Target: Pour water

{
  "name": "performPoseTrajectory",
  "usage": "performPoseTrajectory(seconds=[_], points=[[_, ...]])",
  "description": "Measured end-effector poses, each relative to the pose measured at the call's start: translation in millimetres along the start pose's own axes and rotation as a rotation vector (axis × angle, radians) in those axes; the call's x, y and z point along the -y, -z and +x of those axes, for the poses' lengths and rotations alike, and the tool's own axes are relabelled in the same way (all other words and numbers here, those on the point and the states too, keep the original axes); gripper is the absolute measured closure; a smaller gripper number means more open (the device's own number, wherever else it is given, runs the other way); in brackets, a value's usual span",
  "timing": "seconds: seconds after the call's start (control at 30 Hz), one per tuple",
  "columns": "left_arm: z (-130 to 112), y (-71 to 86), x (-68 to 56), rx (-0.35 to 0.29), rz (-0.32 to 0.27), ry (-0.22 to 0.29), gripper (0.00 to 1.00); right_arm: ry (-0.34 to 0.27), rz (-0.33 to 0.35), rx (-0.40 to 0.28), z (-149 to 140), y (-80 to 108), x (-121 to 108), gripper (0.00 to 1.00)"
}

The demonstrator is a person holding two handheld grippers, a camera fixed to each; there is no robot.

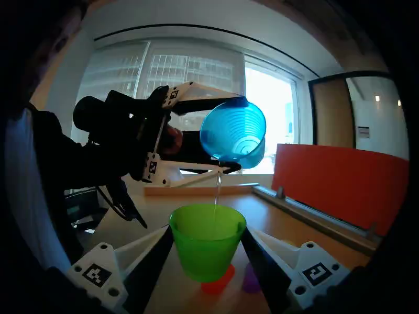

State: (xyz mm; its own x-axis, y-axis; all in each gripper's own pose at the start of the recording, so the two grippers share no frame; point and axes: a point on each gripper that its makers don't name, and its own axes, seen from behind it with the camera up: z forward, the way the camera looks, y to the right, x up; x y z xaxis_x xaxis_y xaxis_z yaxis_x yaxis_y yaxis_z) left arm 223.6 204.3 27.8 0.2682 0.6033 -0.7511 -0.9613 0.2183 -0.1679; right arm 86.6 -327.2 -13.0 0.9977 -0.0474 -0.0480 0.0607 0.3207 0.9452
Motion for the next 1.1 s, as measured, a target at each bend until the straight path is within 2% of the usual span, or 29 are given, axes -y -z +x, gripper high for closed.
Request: performPoseTrajectory(seconds=[0.4,1.1], points=[[-0.3,1.1,-1.2,0.001,-0.003,-0.023,0.11,0.0,-0.001,0.003,-1.5,-1.9,0.0,0.09],[2.1,1.1,-2.5,0.003,-0.002,-0.091,0.11,0.0,-0.003,0.005,-2.4,-2.4,0.6,0.09]])
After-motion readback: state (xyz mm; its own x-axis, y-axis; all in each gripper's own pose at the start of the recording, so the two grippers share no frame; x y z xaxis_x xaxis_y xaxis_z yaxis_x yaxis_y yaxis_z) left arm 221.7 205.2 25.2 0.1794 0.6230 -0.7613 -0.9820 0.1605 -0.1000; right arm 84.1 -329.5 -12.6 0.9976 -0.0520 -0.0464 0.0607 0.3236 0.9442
